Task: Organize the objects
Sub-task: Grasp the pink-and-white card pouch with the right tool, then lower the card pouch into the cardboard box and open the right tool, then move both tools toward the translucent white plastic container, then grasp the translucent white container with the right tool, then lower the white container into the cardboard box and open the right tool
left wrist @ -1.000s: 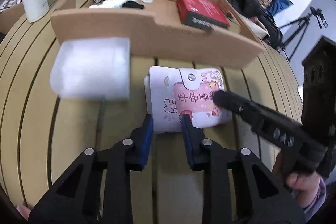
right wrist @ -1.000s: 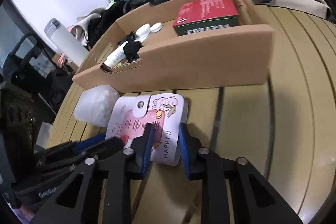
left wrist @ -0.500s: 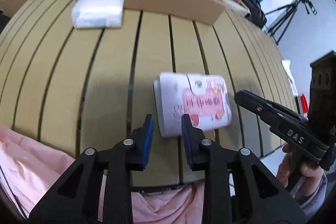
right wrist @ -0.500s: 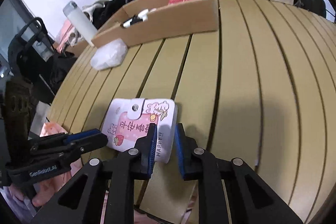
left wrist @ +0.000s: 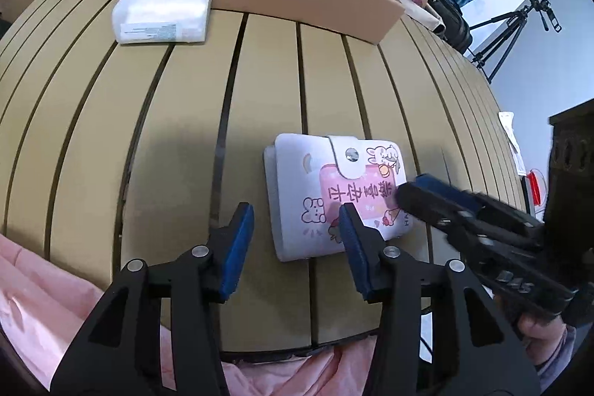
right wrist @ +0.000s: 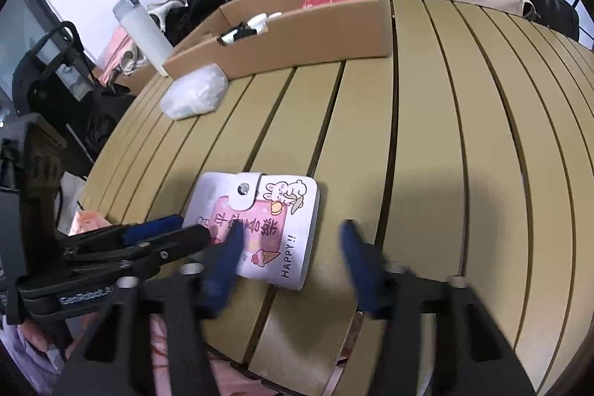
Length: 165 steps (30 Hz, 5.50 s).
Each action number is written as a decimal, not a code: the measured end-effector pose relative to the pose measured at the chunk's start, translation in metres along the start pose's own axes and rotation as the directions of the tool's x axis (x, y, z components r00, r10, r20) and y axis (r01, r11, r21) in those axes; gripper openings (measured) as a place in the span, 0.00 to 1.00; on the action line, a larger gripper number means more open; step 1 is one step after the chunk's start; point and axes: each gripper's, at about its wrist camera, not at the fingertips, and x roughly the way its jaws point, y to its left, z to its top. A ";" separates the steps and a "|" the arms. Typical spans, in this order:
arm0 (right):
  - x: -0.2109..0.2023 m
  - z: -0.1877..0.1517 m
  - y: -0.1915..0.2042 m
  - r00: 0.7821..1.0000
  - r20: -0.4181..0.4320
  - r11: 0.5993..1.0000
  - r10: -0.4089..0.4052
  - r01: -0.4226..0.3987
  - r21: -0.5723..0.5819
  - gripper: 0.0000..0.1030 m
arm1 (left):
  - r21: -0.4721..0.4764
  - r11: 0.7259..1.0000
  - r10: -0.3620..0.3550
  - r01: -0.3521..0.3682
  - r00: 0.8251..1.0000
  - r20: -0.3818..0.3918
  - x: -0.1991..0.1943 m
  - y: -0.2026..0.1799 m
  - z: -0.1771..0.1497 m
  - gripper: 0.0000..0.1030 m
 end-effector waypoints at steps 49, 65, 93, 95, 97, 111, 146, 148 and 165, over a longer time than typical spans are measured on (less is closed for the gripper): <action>-0.047 0.240 0.006 0.971 0.100 0.962 -0.216 0.230 -0.146 0.81 | 0.111 0.971 0.193 -0.213 0.966 0.170 -0.105 0.029 0.218 0.84; -0.124 0.078 0.073 0.968 0.209 0.953 -0.137 0.187 -0.238 0.81 | 0.028 0.962 0.251 -0.273 0.916 0.313 -0.200 0.021 0.033 1.00; 0.076 0.132 0.090 0.988 0.001 0.986 0.154 -0.154 -0.065 0.67 | 0.127 0.982 0.117 -0.141 0.977 0.180 -0.030 0.111 0.138 0.72; 0.094 0.145 0.091 0.987 0.001 0.985 0.161 -0.161 -0.063 0.57 | 0.089 0.991 0.085 -0.101 0.982 0.167 -0.015 0.126 0.146 0.65; 0.114 0.156 0.093 0.986 -0.016 0.985 0.165 -0.166 -0.051 0.50 | 0.035 0.998 0.041 -0.047 0.987 0.156 -0.005 0.138 0.150 0.52; 0.050 0.111 0.070 0.987 -0.030 0.982 0.159 -0.161 -0.099 0.32 | -0.030 0.983 -0.176 0.183 0.970 0.167 -0.045 0.060 0.089 0.31; -0.047 0.113 0.021 0.980 0.122 0.987 0.158 -0.159 -0.005 0.40 | 0.063 0.979 -0.204 0.196 0.963 0.177 -0.062 -0.015 0.135 0.29; -0.043 0.155 0.029 0.978 0.143 0.988 0.150 -0.145 -0.044 0.39 | 0.083 0.983 -0.179 0.164 0.960 0.217 -0.063 -0.015 0.178 0.29; 0.141 0.291 0.011 0.997 -0.075 1.000 0.007 -0.007 0.001 0.31 | -0.068 0.995 -0.080 0.078 0.996 -0.027 0.096 0.077 0.301 0.23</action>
